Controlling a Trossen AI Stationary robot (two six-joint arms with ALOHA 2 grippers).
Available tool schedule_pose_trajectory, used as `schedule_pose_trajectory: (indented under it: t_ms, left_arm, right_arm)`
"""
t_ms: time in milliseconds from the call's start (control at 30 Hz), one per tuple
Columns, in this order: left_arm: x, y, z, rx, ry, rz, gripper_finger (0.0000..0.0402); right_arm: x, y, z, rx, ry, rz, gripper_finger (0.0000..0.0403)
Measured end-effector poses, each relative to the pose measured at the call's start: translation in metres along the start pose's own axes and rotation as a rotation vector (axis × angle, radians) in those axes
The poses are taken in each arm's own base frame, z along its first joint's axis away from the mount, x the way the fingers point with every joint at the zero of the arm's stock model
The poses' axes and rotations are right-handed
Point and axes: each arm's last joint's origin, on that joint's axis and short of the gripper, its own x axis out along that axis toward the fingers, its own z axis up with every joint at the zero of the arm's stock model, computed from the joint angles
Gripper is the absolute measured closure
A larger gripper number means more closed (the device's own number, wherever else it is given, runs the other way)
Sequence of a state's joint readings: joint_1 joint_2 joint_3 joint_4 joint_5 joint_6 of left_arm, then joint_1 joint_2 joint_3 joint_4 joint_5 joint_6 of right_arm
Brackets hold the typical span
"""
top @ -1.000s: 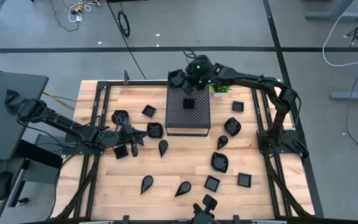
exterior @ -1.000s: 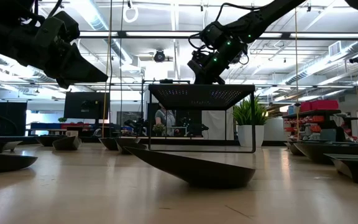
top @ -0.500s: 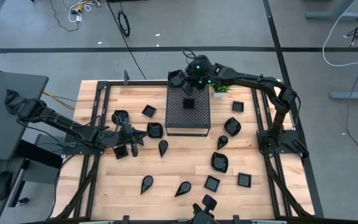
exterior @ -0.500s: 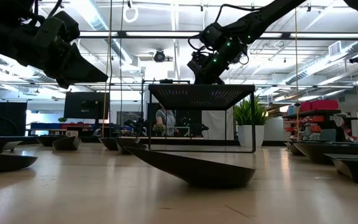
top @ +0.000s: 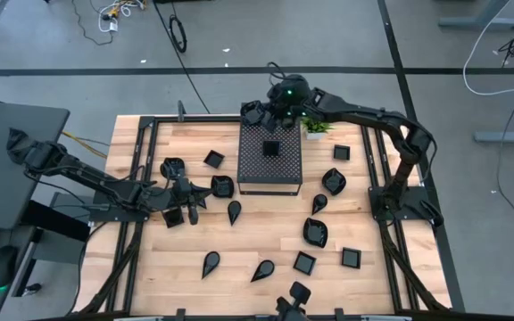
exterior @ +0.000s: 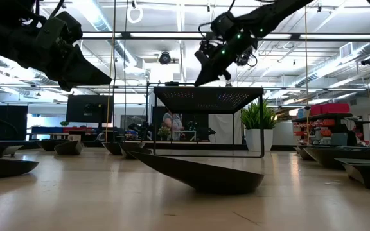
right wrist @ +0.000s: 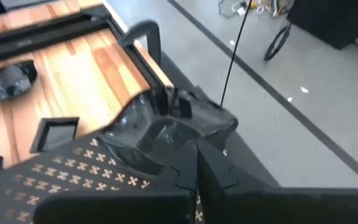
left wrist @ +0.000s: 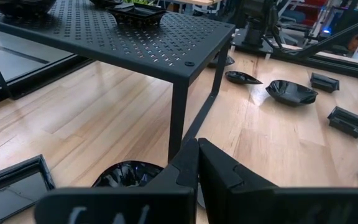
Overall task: Pick & Place Mini shaped plates
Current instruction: Stack the black square-shaped plate on top of the black square-shaped plates on the shelf
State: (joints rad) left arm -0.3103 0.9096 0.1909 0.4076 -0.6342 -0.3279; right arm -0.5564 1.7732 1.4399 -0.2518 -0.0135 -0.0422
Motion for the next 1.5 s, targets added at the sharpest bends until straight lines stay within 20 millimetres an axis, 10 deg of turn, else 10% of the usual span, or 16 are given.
schedule_pose_trajectory:
  t_ms: [167,367,833,1167,1500]
  left_arm:
    - [0.000,0.000,0.000,0.000,0.000,0.000,0.0385]
    - [0.000,-0.001,0.000,0.000,0.009,-0.026,0.0385]
    - [-0.004,-0.007,-0.002,0.009,0.025,-0.092,0.0385]
    - [-0.005,-0.009,-0.004,0.014,0.035,-0.107,0.0385]
    - [-0.005,-0.007,-0.004,0.021,0.023,-0.065,0.0385]
  right_arm:
    - [-0.023,0.032,0.013,-0.046,-0.055,0.009,0.0400]
    - [-0.050,0.124,0.012,-0.210,-0.109,0.039,0.0401]
    - [-0.120,0.313,-0.063,-0.247,-0.066,0.410,0.0398]
    - [-0.172,0.346,-0.130,-0.017,0.287,0.352,0.0390]
    - [-0.195,0.382,-0.204,-0.122,0.482,0.319,0.0280]
